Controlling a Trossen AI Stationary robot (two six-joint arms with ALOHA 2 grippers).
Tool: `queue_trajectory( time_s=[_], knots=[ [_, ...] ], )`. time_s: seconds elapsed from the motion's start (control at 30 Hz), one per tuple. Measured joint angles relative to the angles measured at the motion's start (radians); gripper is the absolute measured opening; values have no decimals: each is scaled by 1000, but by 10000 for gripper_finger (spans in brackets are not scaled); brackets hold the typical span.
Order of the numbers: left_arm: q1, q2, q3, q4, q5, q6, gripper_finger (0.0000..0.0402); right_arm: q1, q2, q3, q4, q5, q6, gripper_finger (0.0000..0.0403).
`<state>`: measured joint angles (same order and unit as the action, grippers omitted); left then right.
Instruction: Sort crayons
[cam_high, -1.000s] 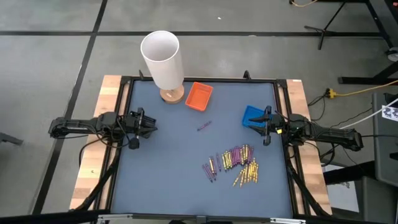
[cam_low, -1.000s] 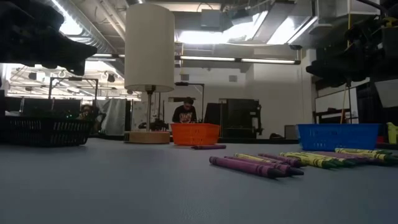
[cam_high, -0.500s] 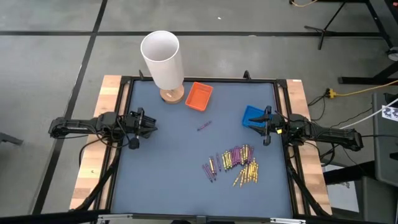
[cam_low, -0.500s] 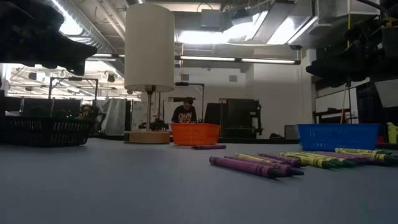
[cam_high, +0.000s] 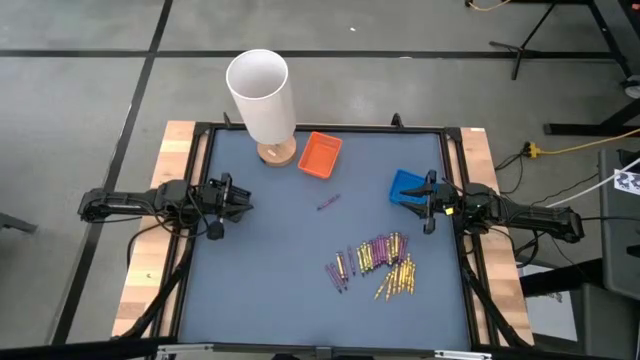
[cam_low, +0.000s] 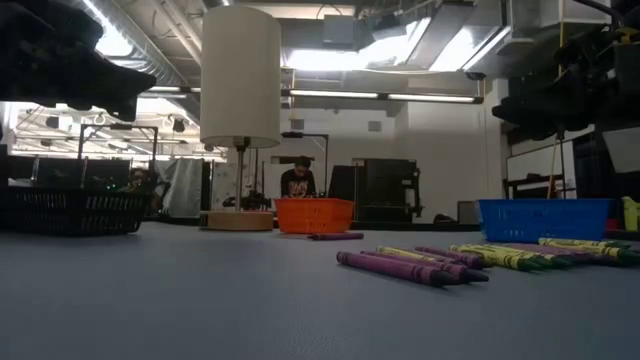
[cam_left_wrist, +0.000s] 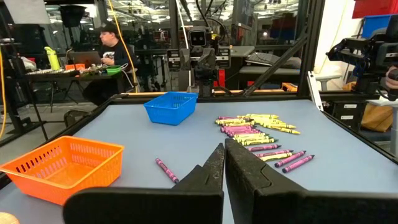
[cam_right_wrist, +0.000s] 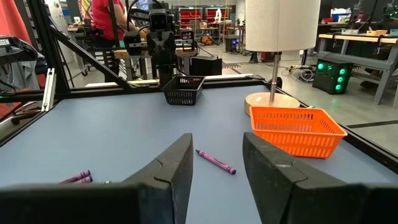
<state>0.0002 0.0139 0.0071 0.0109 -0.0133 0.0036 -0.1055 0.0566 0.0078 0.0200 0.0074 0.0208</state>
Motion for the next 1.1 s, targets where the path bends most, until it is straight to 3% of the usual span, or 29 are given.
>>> queue_trajectory(
  time_s=[0.2,0.6,0.73,0.87,1.1],
  knots=[
    [0,0,0,0,0,0,0,0,0,-1,22,2,49,140],
    [0,0,0,4,0,0,0,0,0,2,358,2,77,140],
    [0,0,0,5,-1,3,0,1,10,68,331,-8,74,140],
    [0,0,0,5,-26,6,0,1,128,159,311,-39,18,140],
    [0,0,0,8,-52,6,0,0,491,370,226,-50,-122,140]
  ],
)
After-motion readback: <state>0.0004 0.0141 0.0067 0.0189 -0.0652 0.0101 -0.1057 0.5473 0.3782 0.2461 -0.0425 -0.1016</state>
